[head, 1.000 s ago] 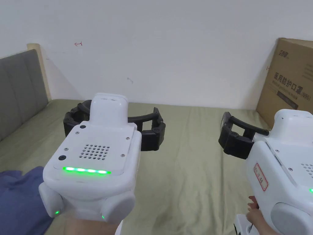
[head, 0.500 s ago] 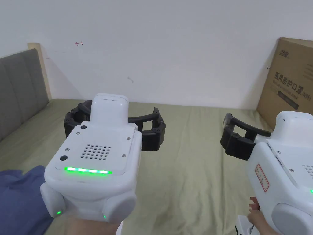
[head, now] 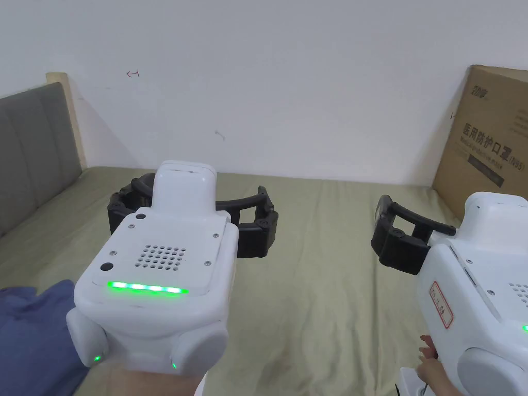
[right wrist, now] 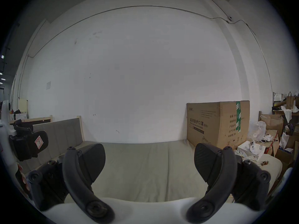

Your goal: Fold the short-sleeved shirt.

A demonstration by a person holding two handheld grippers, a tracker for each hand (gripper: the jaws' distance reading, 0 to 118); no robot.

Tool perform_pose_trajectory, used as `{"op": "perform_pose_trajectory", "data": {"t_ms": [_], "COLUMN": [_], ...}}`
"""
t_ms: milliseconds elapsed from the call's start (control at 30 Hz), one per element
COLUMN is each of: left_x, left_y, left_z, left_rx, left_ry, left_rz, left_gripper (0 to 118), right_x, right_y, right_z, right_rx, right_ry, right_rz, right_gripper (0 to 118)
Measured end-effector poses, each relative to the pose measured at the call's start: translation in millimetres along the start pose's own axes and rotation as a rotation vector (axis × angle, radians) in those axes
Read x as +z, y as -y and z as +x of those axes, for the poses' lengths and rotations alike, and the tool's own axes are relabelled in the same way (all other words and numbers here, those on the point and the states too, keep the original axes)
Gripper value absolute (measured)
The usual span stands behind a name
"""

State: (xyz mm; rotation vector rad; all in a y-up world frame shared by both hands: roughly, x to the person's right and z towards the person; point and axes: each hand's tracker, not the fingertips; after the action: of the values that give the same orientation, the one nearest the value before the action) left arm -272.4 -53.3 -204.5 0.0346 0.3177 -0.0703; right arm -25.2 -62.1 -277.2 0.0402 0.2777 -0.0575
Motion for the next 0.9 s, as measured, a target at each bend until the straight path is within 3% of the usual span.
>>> {"op": "perform_pose_trajectory", "data": {"t_ms": [367,433,467,500,533,567,900], "left_x": [-1,-2,-1,1,1,0,-8], "left_y": [0,2,4,4,5,5,15], "left_z": [-1,1,3,4,4,4,-9], "left_rx": [0.007,-0.013,-0.034,-0.038,-0.046,-0.056,-0.014], "left_ry": [0.032,0.023,0.001,0.011,0.018,0.018,0.036], "left_rz": [-0.004,-0.009,-0.008,-0.003,-0.004,-0.018,-0.109], "left_gripper": [118,113,105,86,40,5,0], "right_x": [3,3,3,4,5,4,1], "right_y": [2,2,3,3,4,4,14], "right_z": [2,2,1,0,0,0,-5], "right_rx": [0.015,0.018,0.028,0.034,0.043,0.06,0.1], "right_ry": [0.018,0.026,0.035,0.03,0.028,0.04,0.006], "right_rz": [0.023,0.027,0.029,0.037,0.045,0.041,0.016], "right_gripper": [113,108,98,75,26,5,1]}}
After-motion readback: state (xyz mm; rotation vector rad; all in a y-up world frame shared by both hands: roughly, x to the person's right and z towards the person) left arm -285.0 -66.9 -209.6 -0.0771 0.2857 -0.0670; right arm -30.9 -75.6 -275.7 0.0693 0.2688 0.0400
